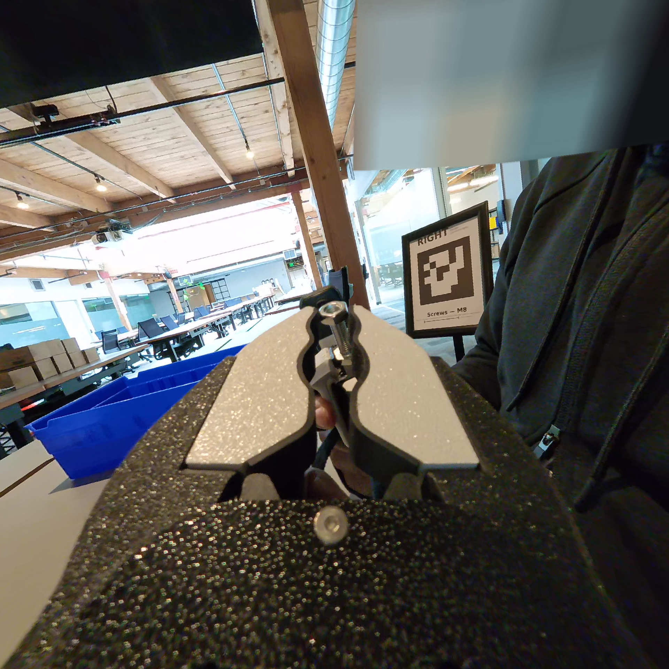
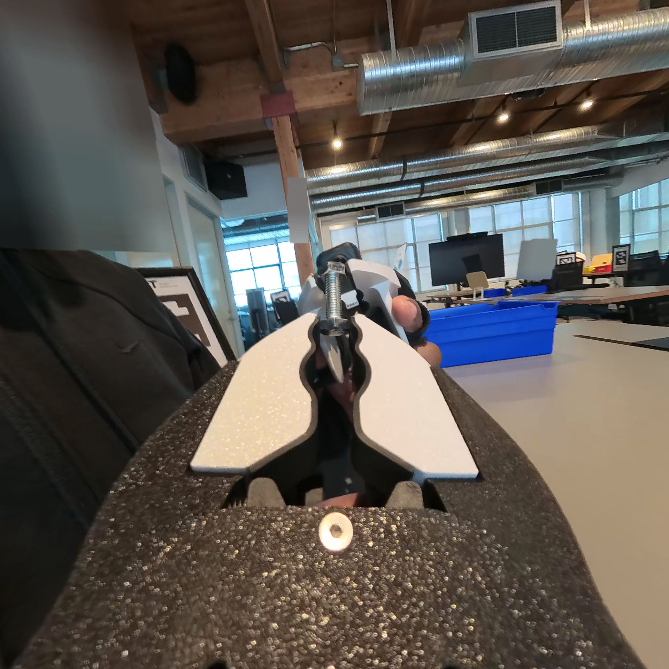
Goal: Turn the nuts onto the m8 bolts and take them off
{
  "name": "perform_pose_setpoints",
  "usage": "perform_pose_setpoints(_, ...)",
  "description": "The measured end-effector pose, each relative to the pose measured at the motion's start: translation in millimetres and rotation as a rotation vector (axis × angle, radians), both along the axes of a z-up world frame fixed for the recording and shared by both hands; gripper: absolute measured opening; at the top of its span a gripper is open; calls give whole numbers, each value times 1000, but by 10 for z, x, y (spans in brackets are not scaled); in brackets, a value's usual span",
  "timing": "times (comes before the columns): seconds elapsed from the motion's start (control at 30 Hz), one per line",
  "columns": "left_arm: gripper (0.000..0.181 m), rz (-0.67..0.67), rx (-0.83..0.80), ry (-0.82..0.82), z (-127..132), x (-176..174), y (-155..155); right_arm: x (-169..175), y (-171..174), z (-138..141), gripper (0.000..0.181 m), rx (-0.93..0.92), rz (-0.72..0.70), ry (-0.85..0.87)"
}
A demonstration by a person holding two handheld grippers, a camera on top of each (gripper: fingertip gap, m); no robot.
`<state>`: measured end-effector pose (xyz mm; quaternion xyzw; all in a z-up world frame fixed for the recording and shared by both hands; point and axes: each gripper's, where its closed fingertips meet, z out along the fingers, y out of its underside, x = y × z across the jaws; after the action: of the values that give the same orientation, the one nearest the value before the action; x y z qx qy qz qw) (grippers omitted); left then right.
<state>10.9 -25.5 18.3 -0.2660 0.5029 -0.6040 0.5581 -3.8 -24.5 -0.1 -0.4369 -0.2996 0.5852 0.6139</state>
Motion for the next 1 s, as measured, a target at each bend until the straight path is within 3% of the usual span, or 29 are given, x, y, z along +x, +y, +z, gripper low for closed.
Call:
perform_pose_setpoints(0.3, 19, -6, -11, 1, -5, 10, -9, -13, -17, 23, 14, -15, 17, 43)
perform_pose_setpoints(0.57, 25, 26, -34, 32, -10, 49, 39, 76, 33, 72, 15, 11, -54, 68)
perform_pose_setpoints(0.8, 30, 228, -72, 242, 239, 21, 161, 218, 136, 110, 14, 59, -182, 53)
perform_pose_setpoints(1.0, 30, 462, -125, 435, 310, 74, 88, 276, 211, 116, 14, 154, -397, 11)
